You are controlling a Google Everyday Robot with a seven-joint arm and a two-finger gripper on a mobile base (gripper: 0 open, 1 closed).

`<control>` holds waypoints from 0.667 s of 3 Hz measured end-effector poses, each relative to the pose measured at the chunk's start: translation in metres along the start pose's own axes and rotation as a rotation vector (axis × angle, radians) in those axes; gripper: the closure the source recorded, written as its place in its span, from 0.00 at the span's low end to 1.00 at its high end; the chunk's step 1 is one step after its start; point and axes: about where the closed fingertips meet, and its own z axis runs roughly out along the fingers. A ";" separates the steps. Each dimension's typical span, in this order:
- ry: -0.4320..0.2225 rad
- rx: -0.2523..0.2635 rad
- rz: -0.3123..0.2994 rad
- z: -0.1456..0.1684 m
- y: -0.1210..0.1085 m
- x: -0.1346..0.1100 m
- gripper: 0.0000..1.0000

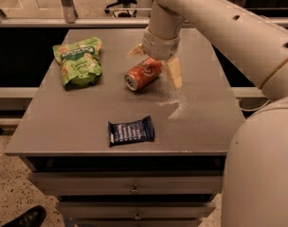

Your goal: Knock coke can over

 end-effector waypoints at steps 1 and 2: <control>-0.026 0.061 0.047 0.002 0.014 0.003 0.00; -0.074 0.196 0.176 -0.002 0.052 0.004 0.00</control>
Offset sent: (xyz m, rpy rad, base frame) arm -0.0492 -0.0749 -0.0090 0.3125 -0.0918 -0.2771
